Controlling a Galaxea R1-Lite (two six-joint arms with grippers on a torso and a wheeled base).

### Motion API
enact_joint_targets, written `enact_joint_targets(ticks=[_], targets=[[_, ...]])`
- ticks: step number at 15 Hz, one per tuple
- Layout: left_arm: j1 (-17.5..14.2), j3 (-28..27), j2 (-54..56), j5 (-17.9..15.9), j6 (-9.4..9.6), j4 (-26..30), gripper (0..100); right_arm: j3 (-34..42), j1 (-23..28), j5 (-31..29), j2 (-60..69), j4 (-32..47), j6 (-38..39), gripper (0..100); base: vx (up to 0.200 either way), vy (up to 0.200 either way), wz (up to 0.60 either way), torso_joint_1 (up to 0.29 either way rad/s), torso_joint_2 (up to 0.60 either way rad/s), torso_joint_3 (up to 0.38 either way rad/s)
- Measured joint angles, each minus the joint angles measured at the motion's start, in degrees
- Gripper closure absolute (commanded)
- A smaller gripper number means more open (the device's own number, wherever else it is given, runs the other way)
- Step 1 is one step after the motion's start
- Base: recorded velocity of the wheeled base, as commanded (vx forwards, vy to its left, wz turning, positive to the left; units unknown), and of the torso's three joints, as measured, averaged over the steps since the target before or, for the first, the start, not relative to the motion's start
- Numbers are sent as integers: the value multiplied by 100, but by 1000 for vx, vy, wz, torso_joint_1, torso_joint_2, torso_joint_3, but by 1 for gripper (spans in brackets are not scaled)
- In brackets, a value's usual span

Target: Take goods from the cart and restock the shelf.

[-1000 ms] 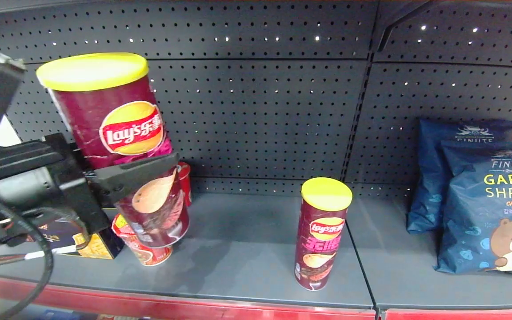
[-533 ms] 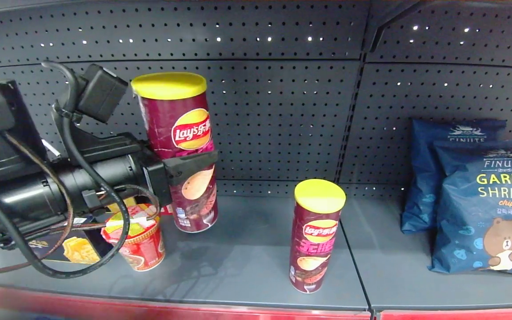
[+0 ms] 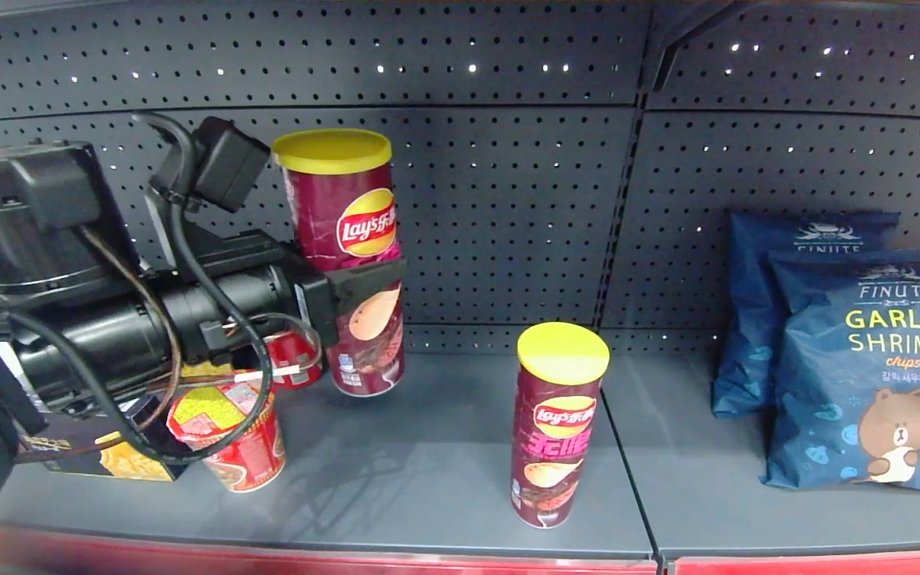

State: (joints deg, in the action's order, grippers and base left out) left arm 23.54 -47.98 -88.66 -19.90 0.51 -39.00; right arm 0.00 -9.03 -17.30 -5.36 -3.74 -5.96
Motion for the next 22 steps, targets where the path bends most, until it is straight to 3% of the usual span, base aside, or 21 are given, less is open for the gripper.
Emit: enact_joint_targets(ticks=[4, 6, 8, 12, 17, 19, 22], targets=[[0, -323, -896, -77, -51, -945, 100, 0, 0, 39, 0, -2, -5, 0, 0, 0, 0, 0, 0, 0], [22, -488, -1374, -386, -297, -1437, 100, 0, 0, 41, -1, -2, -28, 0, 0, 0, 0, 0, 0, 0], [66, -673, -1759, -673, -417, -1510, 100, 0, 0, 41, -4, -2, -41, 0, 0, 0, 0, 0, 0, 0], [73, -905, -2258, -1213, -428, -1492, 100, 0, 0, 41, -6, -2, -112, 0, 0, 0, 0, 0, 0, 0], [82, -1084, -2578, -1300, -410, -1443, 100, -7, 0, 50, -11, -20, -367, 0, 0, 0, 0, 0, 0, 0], [74, -1175, -2639, -1303, -349, -1024, 100, -7, 0, 48, -12, -20, -374, 0, 0, 0, 0, 0, 0, 0], [96, -1315, -2683, -1538, -313, -947, 100, -10, 0, 50, -15, -20, -347, 0, 0, 0, 0, 0, 0, 0]])
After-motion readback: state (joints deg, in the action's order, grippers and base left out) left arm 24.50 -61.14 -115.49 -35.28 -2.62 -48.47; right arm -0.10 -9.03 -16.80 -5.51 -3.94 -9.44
